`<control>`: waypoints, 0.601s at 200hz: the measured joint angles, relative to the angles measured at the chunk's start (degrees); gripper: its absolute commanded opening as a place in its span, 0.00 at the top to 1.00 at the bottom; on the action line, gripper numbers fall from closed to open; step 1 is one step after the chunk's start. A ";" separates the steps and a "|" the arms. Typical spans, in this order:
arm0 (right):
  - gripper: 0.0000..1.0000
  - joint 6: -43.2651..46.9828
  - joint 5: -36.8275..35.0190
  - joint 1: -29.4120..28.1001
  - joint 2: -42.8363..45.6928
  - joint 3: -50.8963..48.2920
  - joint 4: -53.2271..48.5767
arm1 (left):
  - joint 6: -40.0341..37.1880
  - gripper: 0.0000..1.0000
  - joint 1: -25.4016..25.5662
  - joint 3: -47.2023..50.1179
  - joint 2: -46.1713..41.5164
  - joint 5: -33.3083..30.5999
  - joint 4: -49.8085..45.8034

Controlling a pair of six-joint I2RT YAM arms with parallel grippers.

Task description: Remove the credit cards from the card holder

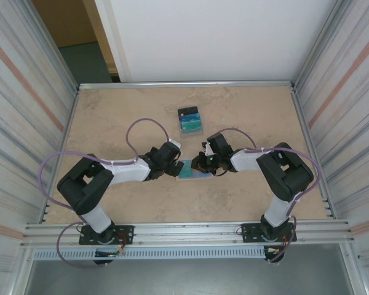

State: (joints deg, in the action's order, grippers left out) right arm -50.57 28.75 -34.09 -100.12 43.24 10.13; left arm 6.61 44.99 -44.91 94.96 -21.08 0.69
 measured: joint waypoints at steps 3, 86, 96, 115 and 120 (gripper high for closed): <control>0.88 0.00 -0.02 0.00 0.00 -0.02 0.00 | 0.00 0.01 0.00 0.00 0.00 0.00 0.02; 0.87 -0.09 0.13 -0.07 -0.13 -0.22 0.55 | 0.02 0.01 0.00 0.00 0.00 0.00 0.00; 0.87 -0.24 0.48 -0.07 -0.33 -0.22 1.07 | 0.02 0.01 0.00 0.00 0.00 0.00 0.00; 0.87 -0.50 1.33 -0.02 -0.74 -0.42 2.34 | 0.04 0.02 -0.02 0.00 0.00 -0.02 -0.04; 0.87 -0.66 1.46 -0.02 -0.81 -0.44 2.54 | 0.04 0.01 -0.02 0.00 0.00 -0.02 -0.07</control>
State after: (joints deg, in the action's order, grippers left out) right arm -51.22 30.22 -34.11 -100.92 42.81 12.67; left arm 6.66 44.97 -44.91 94.96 -21.10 0.62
